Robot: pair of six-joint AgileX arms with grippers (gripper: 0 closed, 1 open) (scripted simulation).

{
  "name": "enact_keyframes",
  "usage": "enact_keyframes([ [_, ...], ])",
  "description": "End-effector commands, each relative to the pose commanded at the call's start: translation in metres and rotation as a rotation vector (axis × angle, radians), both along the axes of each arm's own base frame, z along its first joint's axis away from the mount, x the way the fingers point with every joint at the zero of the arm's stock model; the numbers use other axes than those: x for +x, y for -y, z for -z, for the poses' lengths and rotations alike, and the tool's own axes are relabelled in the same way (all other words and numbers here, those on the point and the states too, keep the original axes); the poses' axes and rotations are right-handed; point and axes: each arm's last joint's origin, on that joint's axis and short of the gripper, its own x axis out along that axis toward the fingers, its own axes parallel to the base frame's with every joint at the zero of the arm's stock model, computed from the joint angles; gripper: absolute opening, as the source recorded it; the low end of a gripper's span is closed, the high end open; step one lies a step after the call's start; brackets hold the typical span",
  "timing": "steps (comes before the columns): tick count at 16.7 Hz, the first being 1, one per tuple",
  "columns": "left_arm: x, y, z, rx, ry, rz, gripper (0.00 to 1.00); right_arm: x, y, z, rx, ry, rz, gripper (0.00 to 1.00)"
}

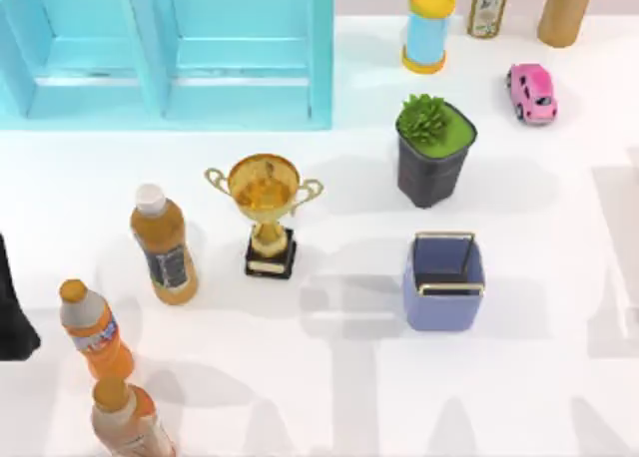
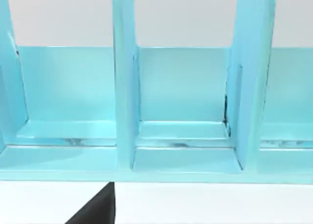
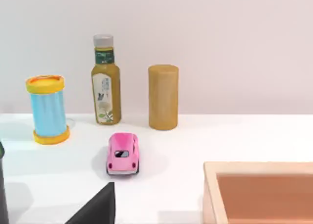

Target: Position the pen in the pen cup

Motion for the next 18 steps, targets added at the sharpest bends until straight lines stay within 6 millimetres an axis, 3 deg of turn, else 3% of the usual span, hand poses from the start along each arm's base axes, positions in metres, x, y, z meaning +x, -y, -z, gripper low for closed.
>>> enact_keyframes([
  [5,0.001,-0.004,-0.008,-0.019,-0.052,-0.017,1.0,0.0,0.0,0.0,0.0,0.0,0.0,1.0],
  [11,0.025,-0.028,-0.051,-0.158,-0.356,-0.095,1.0,0.0,0.0,0.0,0.0,0.0,0.0,1.0],
  [14,0.058,-0.058,-0.072,-0.295,-0.548,-0.159,1.0,0.0,0.0,0.0,0.0,0.0,0.0,1.0],
  [18,0.11,-0.125,-0.077,-0.531,-0.756,-0.242,1.0,0.0,0.0,0.0,0.0,0.0,0.0,1.0],
])
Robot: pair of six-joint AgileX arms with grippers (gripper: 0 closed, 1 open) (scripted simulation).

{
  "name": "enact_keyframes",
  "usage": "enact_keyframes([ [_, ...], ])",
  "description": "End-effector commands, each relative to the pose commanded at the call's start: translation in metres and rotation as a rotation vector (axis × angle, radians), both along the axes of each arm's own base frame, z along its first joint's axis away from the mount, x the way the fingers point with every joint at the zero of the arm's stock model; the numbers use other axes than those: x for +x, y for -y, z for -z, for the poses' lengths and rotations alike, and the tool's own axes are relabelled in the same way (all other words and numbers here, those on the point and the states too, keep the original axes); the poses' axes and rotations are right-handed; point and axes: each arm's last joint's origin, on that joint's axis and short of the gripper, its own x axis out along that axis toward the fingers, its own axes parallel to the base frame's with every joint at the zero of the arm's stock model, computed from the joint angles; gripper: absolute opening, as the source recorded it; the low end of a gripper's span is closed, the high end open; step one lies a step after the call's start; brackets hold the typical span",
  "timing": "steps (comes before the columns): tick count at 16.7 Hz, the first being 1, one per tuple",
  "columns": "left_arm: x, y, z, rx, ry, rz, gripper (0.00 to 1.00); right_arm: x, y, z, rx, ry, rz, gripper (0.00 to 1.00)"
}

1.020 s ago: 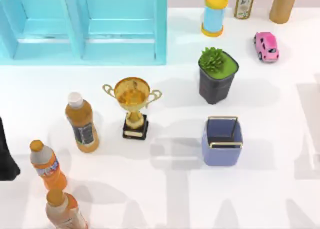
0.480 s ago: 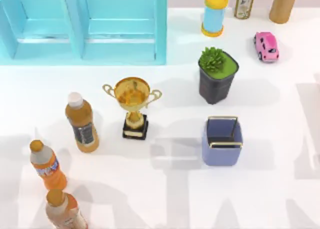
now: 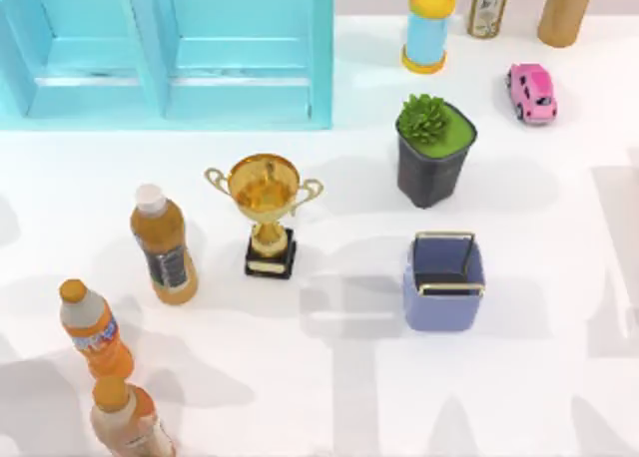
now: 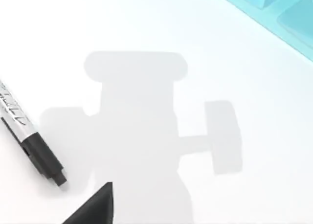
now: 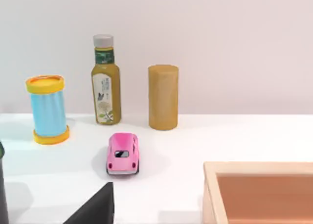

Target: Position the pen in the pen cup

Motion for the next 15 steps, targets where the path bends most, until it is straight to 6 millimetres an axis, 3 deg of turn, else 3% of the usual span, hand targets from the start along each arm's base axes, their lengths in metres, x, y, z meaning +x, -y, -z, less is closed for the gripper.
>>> enact_keyframes([
  [4,0.031,-0.078,0.029,-0.255,-0.154,-0.131,1.0,0.0,0.0,0.0,0.0,0.0,0.0,1.0],
  [8,0.032,-0.136,0.07,-0.484,-0.255,-0.253,1.0,0.0,0.0,0.0,0.0,0.0,0.0,1.0],
  [11,0.026,-0.155,0.088,-0.583,-0.297,-0.308,1.0,0.0,0.0,0.0,0.0,0.0,0.0,1.0],
  [15,0.025,-0.157,0.091,-0.596,-0.303,-0.315,1.0,0.0,0.0,0.0,0.0,0.0,0.0,1.0],
])
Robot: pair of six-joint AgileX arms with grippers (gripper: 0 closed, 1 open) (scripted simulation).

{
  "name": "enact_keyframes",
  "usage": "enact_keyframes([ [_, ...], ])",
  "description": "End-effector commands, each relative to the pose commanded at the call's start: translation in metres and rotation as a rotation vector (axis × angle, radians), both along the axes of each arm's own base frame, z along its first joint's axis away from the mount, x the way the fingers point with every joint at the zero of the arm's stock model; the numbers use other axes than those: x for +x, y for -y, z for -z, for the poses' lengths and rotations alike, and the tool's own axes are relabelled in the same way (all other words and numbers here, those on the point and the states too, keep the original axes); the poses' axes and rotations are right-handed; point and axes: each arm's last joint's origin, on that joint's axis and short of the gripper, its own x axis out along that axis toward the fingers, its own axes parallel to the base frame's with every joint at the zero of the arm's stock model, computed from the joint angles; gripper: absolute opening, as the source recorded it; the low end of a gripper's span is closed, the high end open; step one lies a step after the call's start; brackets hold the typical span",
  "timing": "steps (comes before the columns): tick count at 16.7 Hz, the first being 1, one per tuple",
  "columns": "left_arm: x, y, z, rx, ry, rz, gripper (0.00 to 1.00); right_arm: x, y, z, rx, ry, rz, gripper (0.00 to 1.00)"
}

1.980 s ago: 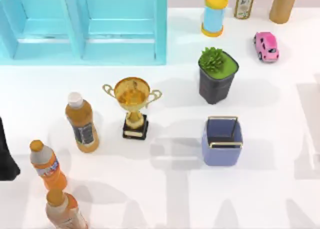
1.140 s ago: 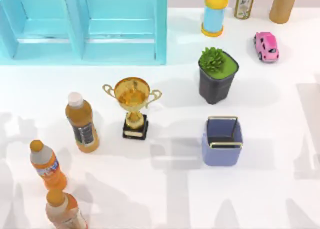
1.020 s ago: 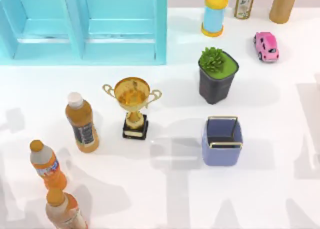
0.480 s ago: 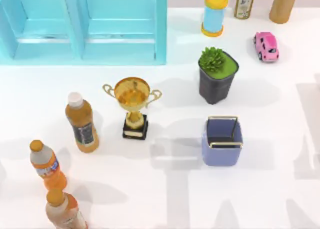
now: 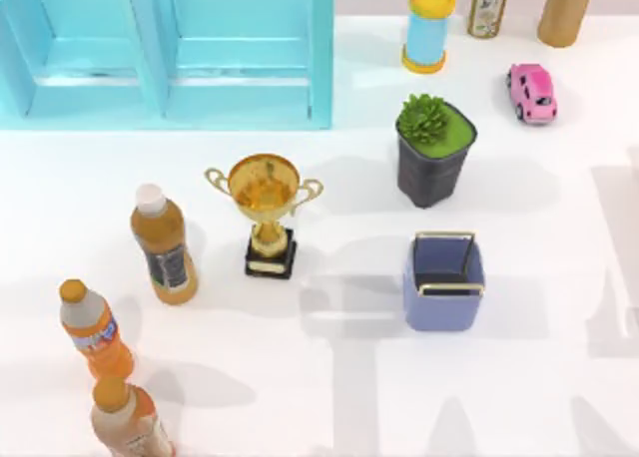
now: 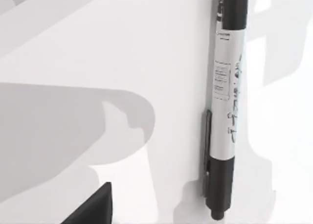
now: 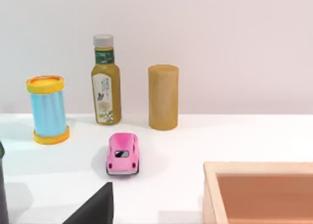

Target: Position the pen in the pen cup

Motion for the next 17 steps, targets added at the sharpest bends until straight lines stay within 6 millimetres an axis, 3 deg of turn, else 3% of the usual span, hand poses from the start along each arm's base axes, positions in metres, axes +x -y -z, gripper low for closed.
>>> enact_keyframes([
  [5,0.007,0.003,0.01,-0.002,-0.003,0.002,1.0,0.0,0.0,0.0,0.0,0.0,0.0,1.0],
  [13,0.049,0.024,0.08,0.001,0.001,0.0,1.0,0.0,0.0,0.0,0.0,0.0,0.0,1.0],
  [17,0.05,0.026,0.082,0.0,0.0,0.0,1.0,0.0,0.0,0.0,0.0,0.0,0.0,1.0],
])
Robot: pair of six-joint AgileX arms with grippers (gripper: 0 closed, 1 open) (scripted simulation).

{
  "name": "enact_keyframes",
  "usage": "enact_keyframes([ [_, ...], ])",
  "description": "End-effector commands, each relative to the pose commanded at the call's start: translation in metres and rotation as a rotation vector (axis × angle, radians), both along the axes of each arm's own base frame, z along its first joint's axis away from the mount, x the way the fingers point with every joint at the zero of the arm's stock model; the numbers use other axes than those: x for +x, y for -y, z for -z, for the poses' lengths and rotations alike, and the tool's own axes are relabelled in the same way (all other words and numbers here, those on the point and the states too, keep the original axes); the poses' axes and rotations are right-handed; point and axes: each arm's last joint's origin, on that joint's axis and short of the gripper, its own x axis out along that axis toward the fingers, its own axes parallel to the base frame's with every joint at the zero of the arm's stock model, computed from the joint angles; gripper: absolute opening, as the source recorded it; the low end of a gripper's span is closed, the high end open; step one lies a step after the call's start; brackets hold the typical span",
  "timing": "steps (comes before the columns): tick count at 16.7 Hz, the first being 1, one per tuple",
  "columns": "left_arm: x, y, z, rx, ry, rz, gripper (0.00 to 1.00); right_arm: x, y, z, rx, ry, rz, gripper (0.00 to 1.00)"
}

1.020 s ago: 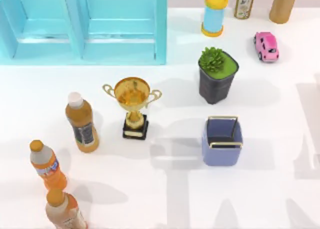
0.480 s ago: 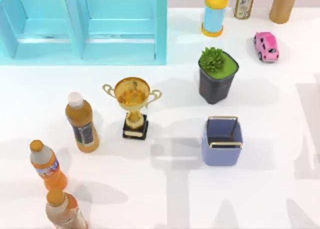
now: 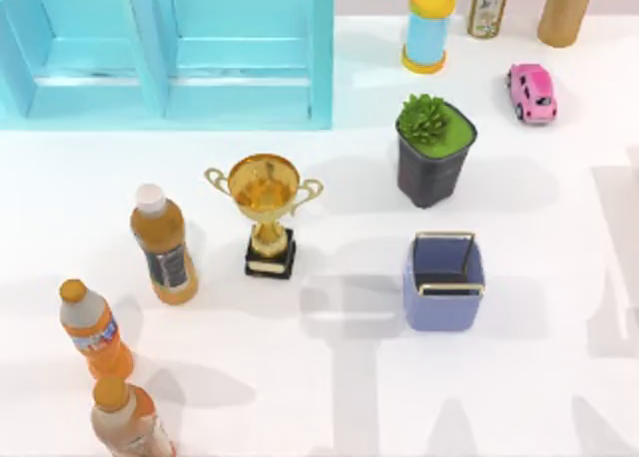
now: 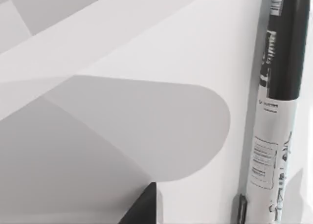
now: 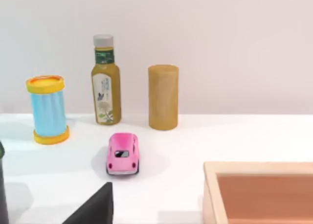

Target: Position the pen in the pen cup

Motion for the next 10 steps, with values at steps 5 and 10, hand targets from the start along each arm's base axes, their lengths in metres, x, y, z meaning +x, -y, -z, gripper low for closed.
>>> enact_keyframes([
  [5,0.0,0.0,0.0,0.0,0.0,0.0,0.62,0.0,0.0,0.0,0.0,0.0,0.0,1.0],
  [10,0.0,0.0,0.0,0.0,0.0,0.0,0.25,0.0,0.0,0.0,0.0,0.0,0.0,1.0],
])
